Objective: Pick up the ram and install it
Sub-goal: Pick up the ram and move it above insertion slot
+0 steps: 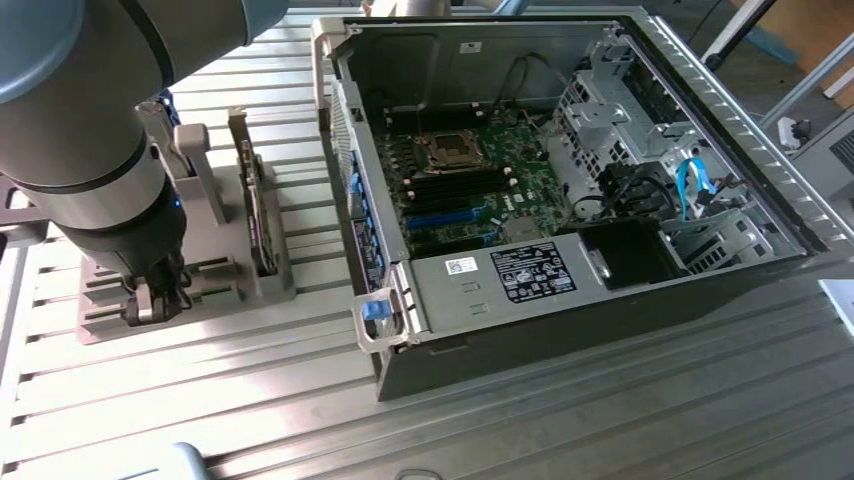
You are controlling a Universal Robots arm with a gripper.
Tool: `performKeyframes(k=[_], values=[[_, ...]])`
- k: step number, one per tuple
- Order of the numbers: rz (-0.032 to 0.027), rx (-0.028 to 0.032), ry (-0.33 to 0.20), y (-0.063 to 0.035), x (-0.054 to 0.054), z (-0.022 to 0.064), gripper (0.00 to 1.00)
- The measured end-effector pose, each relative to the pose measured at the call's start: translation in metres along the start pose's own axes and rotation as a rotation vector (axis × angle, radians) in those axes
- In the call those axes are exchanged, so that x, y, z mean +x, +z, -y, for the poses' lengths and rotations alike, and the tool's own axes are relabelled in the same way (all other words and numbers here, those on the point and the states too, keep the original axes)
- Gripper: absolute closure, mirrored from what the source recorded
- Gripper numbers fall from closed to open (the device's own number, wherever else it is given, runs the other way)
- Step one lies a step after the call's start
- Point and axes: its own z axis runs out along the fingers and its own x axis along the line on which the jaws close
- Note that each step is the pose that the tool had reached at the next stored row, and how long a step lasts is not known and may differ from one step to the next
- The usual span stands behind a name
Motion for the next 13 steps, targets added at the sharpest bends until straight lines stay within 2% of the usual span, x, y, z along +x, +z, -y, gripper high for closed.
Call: performKeyframes(k=[13], values=[[-0.0005, -0.0004, -0.009, 0.0026, 0.0001, 0.0, 0.7]])
